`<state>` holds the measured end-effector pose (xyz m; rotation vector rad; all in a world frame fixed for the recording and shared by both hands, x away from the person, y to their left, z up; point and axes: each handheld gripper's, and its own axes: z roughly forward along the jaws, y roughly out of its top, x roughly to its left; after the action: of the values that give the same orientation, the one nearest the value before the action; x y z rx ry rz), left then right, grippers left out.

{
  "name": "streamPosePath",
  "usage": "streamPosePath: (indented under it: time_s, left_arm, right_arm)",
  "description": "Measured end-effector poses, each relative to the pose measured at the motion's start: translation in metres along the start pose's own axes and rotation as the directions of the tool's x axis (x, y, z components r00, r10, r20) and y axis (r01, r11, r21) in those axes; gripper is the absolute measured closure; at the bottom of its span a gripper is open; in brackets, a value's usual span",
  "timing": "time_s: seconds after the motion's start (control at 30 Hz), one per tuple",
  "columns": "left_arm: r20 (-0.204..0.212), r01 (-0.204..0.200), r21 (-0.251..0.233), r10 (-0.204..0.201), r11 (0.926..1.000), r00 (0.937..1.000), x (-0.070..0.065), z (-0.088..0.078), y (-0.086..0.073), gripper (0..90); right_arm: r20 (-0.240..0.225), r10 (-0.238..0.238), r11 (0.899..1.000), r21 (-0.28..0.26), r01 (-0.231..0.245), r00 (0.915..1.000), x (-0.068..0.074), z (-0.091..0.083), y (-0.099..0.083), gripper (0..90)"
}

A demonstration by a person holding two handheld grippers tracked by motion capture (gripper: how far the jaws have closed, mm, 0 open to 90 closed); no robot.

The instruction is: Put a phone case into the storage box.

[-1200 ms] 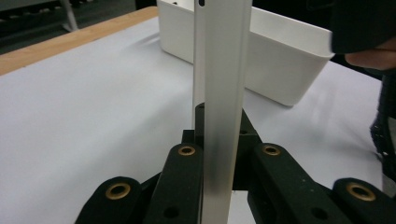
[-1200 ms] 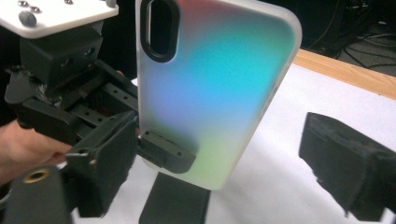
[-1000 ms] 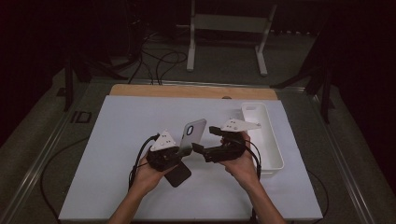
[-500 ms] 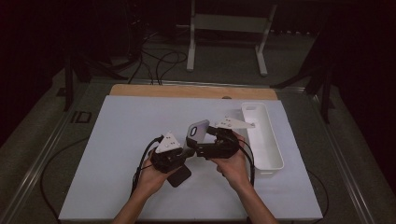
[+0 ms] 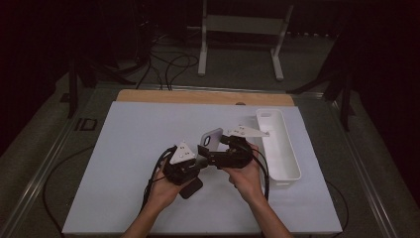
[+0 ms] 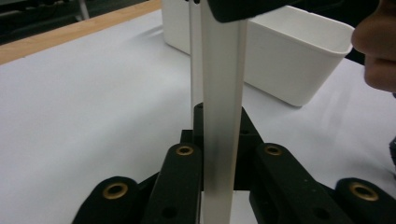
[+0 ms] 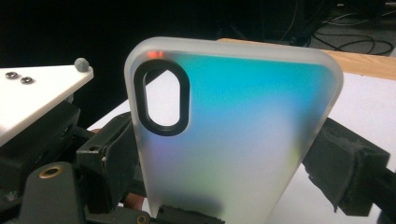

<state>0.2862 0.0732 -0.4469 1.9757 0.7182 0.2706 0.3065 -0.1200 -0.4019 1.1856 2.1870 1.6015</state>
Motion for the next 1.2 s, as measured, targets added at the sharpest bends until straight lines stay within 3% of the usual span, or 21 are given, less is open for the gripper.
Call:
streamPosePath:
  time_s: [0.1, 0.2, 0.27, 0.33, 0.4, 0.43, 0.63, 0.8, 0.97, 1.2]
  left_arm:
    - [0.008, -0.006, 0.001, 0.006, 1.0000, 1.0000, 0.000, 0.000, 0.000, 71.8]
    - [0.001, -0.002, 0.010, 0.002, 0.9999, 1.0000, 0.000, 0.001, -0.001, 53.7]
    - [-0.034, -0.006, 0.009, 0.006, 0.9999, 0.9994, -0.001, 0.000, -0.001, 41.0]
    - [-0.053, 0.019, 0.002, -0.019, 0.9998, 0.9984, 0.000, -0.001, -0.002, 28.5]
    - [-0.059, 0.045, -0.007, -0.045, 0.9990, 0.9973, 0.003, -0.003, -0.004, 24.4]
    - [-0.071, 0.047, -0.008, -0.048, 0.9988, 0.9963, 0.004, -0.003, -0.004, 17.7]
    - [-0.139, 0.051, -0.025, -0.054, 0.9984, 0.9888, 0.011, -0.013, -0.011, 2.3]
    - [-0.180, 0.085, -0.057, -0.094, 0.9947, 0.9791, 0.021, -0.023, -0.019, 0.3]
    - [-0.218, 0.091, -0.081, -0.106, 0.9926, 0.9701, 0.028, -0.034, -0.027, 0.1]
    - [-0.249, 0.118, -0.078, -0.134, 0.9899, 0.9591, 0.039, -0.048, -0.045, 0.1]
  right_arm:
    - [-0.005, -0.004, 1.000, 0.005, 0.004, 1.0000, 0.000, 0.000, -0.001, 16.2]
    - [-0.002, -0.002, 1.000, 0.004, 0.002, 1.0000, -0.001, 0.001, -0.001, 16.2]
    - [0.001, -0.005, 1.000, 0.005, 0.005, 1.0000, -0.001, 0.001, -0.001, 16.2]
    - [0.003, -0.008, 1.000, 0.006, 0.008, 1.0000, -0.002, 0.000, -0.001, 16.2]
    - [0.004, -0.010, 1.000, 0.005, 0.010, 0.9999, -0.002, 0.000, -0.001, 16.2]
    - [0.004, -0.010, 1.000, 0.004, 0.010, 0.9999, -0.003, 0.000, -0.001, 16.2]
    - [0.011, -0.006, 1.000, 0.001, 0.006, 0.9999, -0.004, -0.001, -0.001, 16.2]
    - [0.013, -0.009, 1.000, 0.000, 0.009, 0.9999, -0.005, -0.001, -0.002, 16.2]
    - [0.017, -0.004, 1.000, -0.006, 0.004, 0.9998, -0.005, -0.001, -0.001, 16.3]
    - [0.028, -0.008, 1.000, -0.005, 0.009, 0.9996, -0.007, -0.001, 0.000, 16.3]
